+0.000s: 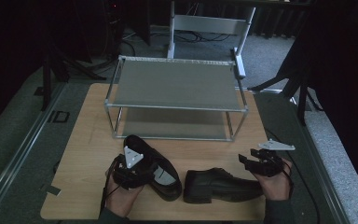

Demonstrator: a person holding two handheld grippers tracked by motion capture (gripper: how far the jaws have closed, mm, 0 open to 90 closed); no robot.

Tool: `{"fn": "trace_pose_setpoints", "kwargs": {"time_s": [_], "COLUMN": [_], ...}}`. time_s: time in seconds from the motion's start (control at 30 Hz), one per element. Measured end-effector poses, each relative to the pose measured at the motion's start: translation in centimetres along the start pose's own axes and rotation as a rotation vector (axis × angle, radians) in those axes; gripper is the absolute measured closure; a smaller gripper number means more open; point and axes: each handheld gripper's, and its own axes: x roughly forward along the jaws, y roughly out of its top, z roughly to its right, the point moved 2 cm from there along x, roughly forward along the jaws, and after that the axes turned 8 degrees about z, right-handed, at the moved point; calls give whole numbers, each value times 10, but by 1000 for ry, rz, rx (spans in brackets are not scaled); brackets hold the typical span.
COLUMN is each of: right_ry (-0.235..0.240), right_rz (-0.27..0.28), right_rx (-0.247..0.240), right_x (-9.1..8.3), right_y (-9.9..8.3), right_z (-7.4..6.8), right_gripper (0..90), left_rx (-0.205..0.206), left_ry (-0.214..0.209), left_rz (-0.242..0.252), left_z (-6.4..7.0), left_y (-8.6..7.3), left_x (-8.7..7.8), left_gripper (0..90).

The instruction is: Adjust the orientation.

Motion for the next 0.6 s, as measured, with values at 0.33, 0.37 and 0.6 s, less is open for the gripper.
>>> {"fn": "trace_pose_setpoints", "kwargs": {"time_s": [0.33,0.37,0.6], "right_ry": [-2,-2,-6], "right_rz": [8,8,2], "right_rx": [4,2,10], "right_x": [-1,-1,0], "right_y": [0,0,-1], "right_z": [1,1,4], "right_gripper": [409,409,412], "left_rx": [29,29,25], "left_ry": [44,44,46], "left_rz": [-52,-52,-51], "left_z": [12,12,8], "left_y": [-10,-10,-11], "left_x": [14,14,15], "left_gripper": [200,216,296]}}
